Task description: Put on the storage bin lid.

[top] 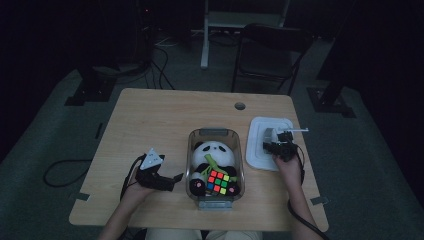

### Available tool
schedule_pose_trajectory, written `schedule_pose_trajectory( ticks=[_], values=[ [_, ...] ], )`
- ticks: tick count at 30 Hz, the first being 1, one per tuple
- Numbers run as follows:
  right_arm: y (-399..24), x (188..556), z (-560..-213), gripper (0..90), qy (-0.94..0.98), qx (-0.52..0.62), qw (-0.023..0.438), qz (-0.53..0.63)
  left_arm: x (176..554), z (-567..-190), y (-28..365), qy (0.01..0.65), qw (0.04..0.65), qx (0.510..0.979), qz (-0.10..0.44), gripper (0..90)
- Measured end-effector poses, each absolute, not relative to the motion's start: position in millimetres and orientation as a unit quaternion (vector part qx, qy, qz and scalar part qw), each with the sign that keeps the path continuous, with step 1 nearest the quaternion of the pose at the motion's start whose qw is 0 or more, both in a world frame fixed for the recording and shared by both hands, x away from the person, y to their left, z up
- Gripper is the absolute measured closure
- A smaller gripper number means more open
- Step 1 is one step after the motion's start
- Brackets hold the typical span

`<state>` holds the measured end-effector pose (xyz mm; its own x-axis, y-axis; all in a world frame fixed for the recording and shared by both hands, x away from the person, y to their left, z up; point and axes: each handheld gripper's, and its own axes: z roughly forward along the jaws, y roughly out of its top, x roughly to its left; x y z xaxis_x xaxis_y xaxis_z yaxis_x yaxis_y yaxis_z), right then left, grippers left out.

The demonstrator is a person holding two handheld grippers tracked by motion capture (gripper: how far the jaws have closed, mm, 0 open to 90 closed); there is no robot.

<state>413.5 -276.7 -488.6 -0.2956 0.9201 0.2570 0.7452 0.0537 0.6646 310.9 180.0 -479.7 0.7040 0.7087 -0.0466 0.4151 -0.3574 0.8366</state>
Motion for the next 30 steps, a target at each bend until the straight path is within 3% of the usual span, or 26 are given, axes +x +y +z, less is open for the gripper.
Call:
schedule_pose_trajectory(
  ticks=[3,5,8,17,23,27,30],
  values=[
    [-285,409,-495,65.8,0.712,0.591,0.116,0.361,312,-478,175,0.344,0.447,0.809,0.167,0.5],
    [-289,408,-498,52.8,0.705,0.602,0.123,0.355,313,-478,173,0.342,0.447,0.809,0.170,0.5],
    [-294,407,-498,44.7,0.686,0.619,0.139,0.356,316,-478,171,0.347,0.446,0.807,0.173,0.5],
    [-280,414,-503,39.9,0.656,0.648,0.196,0.335,320,-483,169,0.357,0.441,0.804,0.178,0.5],
    [-271,415,-507,43.6,0.656,0.646,0.227,0.318,320,-481,167,0.355,0.446,0.801,0.183,0.5],
    [-266,414,-508,64.9,0.668,0.632,0.253,0.301,319,-481,165,0.356,0.451,0.797,0.186,0.5],
    [-268,410,-506,67.1,0.668,0.629,0.251,0.310,319,-481,164,0.353,0.448,0.801,0.183,0.5]
  ],
)
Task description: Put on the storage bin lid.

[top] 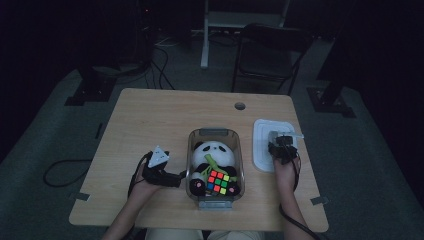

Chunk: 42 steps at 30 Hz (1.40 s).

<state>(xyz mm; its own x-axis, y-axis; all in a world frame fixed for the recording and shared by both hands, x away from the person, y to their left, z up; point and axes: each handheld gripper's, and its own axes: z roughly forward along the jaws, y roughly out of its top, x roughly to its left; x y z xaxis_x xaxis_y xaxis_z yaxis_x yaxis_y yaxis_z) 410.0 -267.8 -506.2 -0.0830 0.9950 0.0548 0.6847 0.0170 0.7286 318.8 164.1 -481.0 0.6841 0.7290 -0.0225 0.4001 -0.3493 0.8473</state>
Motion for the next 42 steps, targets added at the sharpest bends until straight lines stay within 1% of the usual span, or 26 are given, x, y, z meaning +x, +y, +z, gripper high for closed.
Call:
schedule_pose_trajectory(
  ticks=[5,10,14,26,33,39,42],
  values=[
    [-272,399,-492,67.4,0.679,0.614,0.243,0.321,318,-481,160,0.343,0.451,0.804,0.180,0.5],
    [-280,383,-461,67.5,0.668,0.607,0.244,0.354,317,-482,158,0.344,0.447,0.805,0.181,0.5],
    [-282,367,-434,67.5,0.661,0.598,0.239,0.385,315,-482,154,0.334,0.441,0.813,0.180,0.5],
    [-251,326,-374,67.5,0.680,0.534,0.227,0.449,310,-482,130,0.309,0.441,0.825,0.173,0.5],
    [-227,307,-360,67.5,0.701,0.499,0.205,0.467,309,-481,114,0.293,0.438,0.833,0.168,0.4],
    [-206,293,-360,67.5,0.726,0.470,0.183,0.469,309,-480,98,0.279,0.439,0.838,0.164,0.4],
    [-196,288,-362,67.5,0.740,0.454,0.164,0.468,308,-480,94,0.271,0.439,0.841,0.164,0.4]
  ],
)
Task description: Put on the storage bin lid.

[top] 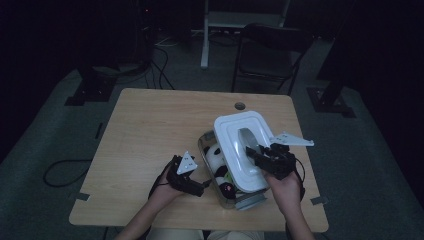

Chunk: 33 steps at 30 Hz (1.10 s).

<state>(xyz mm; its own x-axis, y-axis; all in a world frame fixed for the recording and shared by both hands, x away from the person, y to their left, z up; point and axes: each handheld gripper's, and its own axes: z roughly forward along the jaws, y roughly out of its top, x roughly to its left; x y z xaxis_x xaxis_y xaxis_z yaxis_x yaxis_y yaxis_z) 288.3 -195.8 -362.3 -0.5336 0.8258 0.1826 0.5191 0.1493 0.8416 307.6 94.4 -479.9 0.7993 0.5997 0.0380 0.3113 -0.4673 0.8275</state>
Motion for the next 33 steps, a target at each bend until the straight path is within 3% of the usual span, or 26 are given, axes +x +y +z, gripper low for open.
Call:
schedule_pose_trajectory(
  ticks=[12,22,33],
  values=[
    [-165,288,-385,67.5,0.772,0.434,0.123,0.447,304,-478,111,0.289,0.432,0.836,0.177,0.5],
    [-153,287,-389,67.6,0.780,0.429,0.147,0.431,301,-484,120,0.304,0.430,0.833,0.173,0.5],
    [-154,283,-401,67.9,0.783,0.426,0.130,0.433,299,-486,124,0.309,0.432,0.830,0.171,0.5]
  ],
)
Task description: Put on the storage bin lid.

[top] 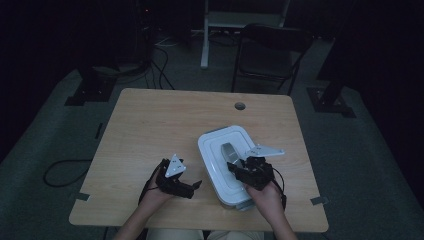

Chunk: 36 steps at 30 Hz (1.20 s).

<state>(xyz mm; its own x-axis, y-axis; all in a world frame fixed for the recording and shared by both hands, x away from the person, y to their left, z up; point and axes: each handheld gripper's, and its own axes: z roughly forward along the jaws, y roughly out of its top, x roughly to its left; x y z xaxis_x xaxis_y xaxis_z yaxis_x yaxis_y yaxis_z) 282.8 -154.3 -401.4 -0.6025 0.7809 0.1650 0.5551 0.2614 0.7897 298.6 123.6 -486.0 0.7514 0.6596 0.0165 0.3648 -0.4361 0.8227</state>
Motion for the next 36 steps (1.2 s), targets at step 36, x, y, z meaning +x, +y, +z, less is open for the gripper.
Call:
schedule_pose_trajectory(
  ticks=[36],
  values=[
    [-160,286,-384,43.5,0.788,0.421,0.099,0.438,302,-480,124,0.311,0.440,0.826,0.168,0.5]
  ],
)
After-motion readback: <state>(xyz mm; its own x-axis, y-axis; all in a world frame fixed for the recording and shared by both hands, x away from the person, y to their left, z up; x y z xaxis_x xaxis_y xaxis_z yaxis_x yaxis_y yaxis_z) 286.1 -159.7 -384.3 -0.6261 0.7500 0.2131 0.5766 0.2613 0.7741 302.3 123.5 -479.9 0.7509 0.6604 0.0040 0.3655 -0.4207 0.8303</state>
